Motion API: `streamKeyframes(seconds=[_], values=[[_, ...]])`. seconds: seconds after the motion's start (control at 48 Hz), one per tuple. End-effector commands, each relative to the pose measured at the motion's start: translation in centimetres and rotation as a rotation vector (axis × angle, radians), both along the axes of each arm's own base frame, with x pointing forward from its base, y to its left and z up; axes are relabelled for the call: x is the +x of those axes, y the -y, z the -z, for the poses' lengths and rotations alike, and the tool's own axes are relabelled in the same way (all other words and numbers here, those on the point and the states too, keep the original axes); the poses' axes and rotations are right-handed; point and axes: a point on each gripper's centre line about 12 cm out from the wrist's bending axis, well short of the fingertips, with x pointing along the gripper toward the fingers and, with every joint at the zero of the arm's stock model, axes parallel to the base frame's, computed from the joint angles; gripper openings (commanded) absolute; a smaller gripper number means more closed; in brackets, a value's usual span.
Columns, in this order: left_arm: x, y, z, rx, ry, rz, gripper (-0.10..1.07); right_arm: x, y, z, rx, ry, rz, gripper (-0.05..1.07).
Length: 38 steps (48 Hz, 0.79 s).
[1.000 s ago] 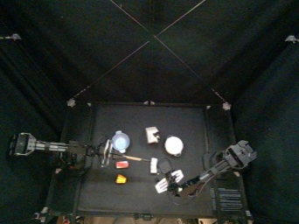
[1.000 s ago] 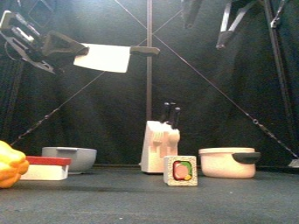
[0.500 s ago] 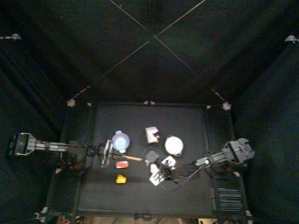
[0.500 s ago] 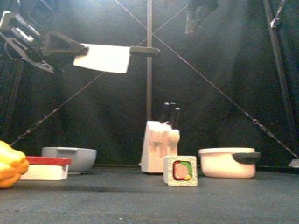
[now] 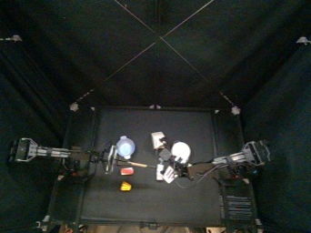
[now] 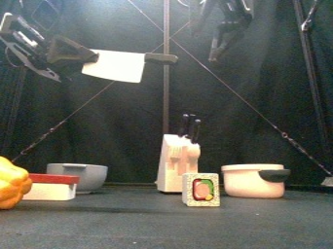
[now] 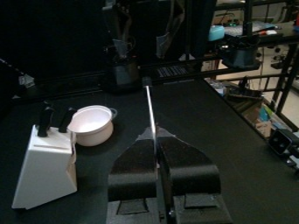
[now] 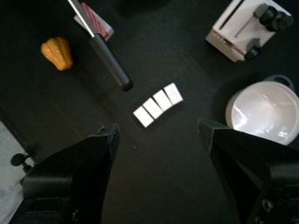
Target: Grab cleaver with both hands
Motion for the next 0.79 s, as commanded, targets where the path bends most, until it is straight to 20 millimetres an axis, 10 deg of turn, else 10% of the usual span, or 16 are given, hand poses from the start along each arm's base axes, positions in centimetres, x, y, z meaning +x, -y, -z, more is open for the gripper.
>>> streamKeyframes(seconds=[0.0,0.771], values=[[0.4,0.0,-0.8,0.007,0.025,0.006,0.23,-1.3,0.5,-1.1,0.017,0.15,-0.048,1.0],[2.0,0.8,0.0,-0.009,-0.019,0.04,0.23,-2.3,2.2,5.3,-0.091,0.402,-0.306,1.0]])
